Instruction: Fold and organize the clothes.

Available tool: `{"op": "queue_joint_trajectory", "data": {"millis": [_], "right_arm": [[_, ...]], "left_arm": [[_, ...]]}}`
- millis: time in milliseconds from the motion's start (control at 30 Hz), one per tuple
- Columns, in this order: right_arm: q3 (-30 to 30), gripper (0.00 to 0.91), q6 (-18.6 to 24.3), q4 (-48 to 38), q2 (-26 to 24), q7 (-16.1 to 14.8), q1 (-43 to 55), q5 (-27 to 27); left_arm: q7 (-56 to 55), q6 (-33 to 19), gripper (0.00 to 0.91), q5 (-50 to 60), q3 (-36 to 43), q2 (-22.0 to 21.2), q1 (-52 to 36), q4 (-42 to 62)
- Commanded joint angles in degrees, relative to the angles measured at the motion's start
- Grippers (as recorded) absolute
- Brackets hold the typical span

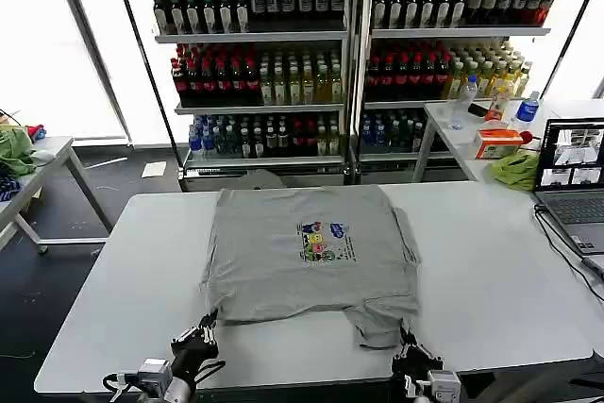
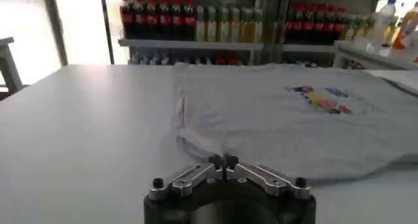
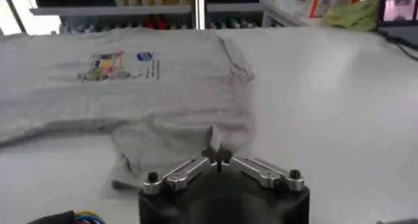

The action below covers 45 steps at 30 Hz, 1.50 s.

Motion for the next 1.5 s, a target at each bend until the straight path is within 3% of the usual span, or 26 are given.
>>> {"op": "queue_joint_trajectory", "data": {"millis": [33,400,667,967,1500], "right_arm": [[0.83,0.000,0.81,0.65,1.46,-2.43,4.98,-3.09],[1.56,0.000,1.15,-6.50,3.30,-7.55,17.10,-5.17],[0.55,0.000,-0.80,-11.83,4.02,-9.36,24.71,-5.07],[-0.01,0.000,-2.84,-19.53,4.99,-9.13,33.07,-1.52],[-1.94,0.000,-6.03,-32.56,8.13,-9.53,42.01,-0.85]], "left_arm": [[0.39,-1.55,0.000,-0.23,-0.01,-0.21,-2.89,-1.33],[0.86,-0.96,0.000,-4.42,-0.28,1.38,-11.06,2.72],[1.07,-0.41,0.000,-7.09,0.90,2.65,-19.18,8.97],[1.19,1.01,0.000,-11.07,2.54,4.16,-25.72,14.84],[1.88,2.51,0.000,-12.19,4.45,4.00,-32.59,25.94]]}}
